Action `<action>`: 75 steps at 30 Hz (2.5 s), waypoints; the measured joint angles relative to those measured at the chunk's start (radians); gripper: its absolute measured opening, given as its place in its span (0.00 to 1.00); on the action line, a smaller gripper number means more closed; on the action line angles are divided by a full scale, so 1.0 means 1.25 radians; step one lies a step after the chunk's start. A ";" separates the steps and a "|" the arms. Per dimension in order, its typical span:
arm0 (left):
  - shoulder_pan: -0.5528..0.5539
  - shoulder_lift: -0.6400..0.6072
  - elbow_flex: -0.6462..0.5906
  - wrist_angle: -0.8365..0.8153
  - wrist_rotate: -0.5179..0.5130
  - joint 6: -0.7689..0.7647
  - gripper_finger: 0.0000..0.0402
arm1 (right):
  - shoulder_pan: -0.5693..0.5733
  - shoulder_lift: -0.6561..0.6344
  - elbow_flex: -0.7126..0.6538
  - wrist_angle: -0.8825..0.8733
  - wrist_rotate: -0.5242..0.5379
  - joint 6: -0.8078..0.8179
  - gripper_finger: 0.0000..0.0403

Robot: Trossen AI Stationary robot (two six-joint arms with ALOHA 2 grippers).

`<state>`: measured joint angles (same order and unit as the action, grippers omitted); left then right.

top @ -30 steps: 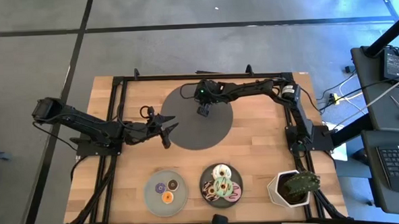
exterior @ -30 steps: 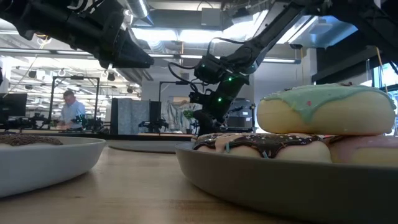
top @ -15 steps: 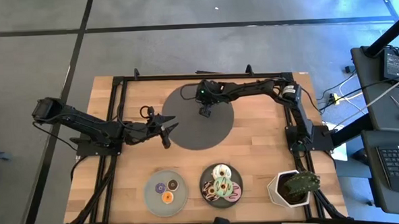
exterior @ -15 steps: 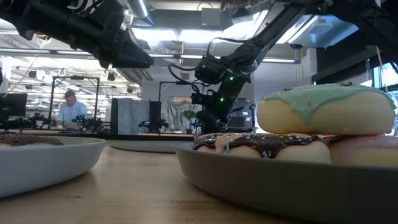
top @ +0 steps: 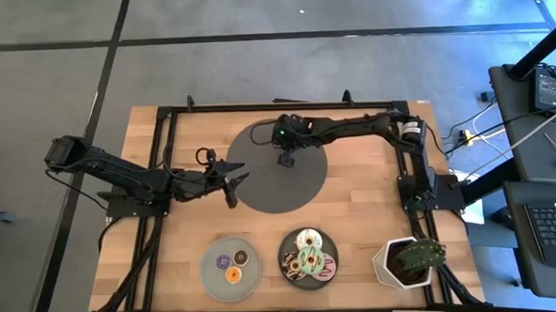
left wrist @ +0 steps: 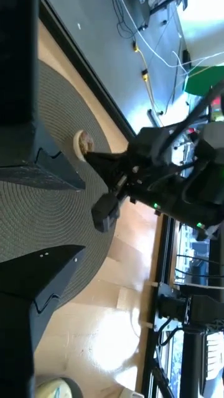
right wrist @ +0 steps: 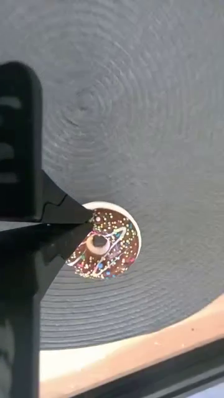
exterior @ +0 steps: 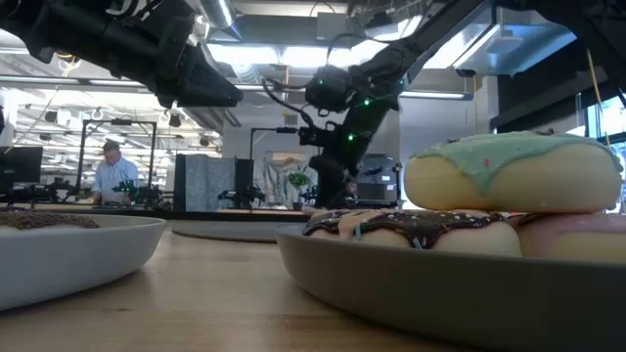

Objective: Pick & Place donuts
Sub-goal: Put the small brown donut on the gray plate

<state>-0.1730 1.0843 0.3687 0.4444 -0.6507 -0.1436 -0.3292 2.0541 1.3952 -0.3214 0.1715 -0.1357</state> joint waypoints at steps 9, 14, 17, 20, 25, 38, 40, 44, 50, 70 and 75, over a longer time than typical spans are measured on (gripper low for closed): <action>0.000 0.000 0.000 0.000 -0.001 0.000 0.37 | 0.130 -0.033 0.000 -0.058 -0.014 0.015 0.00; 0.000 0.000 0.000 0.000 -0.004 0.000 0.37 | 0.262 -0.036 0.001 -0.042 -0.018 0.021 0.00; 0.000 0.000 0.000 0.000 -0.001 0.000 0.38 | 0.321 -0.036 0.001 -0.038 0.007 0.039 0.00; 0.000 0.000 0.000 0.000 0.000 0.000 0.38 | 0.351 -0.036 0.001 -0.039 0.014 0.073 0.00; 0.000 0.000 0.000 0.000 0.000 -0.002 0.37 | 0.369 -0.035 -0.012 -0.040 0.015 0.109 0.00; 0.000 0.000 0.000 0.000 0.076 -0.002 0.37 | 0.368 -0.035 -0.036 -0.036 0.015 0.147 0.01; 0.000 0.000 0.000 0.000 0.076 -0.002 0.37 | 0.367 -0.035 -0.036 -0.033 0.015 0.147 0.01; 0.000 0.000 0.000 0.000 0.076 -0.001 0.38 | 0.367 -0.035 -0.036 -0.032 0.015 0.146 0.02; 0.000 0.000 0.000 0.000 0.076 0.000 0.37 | 0.367 -0.035 -0.036 -0.033 0.014 0.146 0.02; 0.000 0.000 0.000 0.000 0.076 0.000 0.39 | 0.370 -0.048 -0.037 -0.051 -0.012 0.190 0.26; 0.000 0.000 0.000 0.000 0.076 -0.027 0.39 | 0.400 -0.105 -0.051 -0.104 -0.001 0.195 0.30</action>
<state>-0.1730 1.0843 0.3687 0.4441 -0.5556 -0.1773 0.1703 1.9230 1.3312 -0.4509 0.1696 0.1078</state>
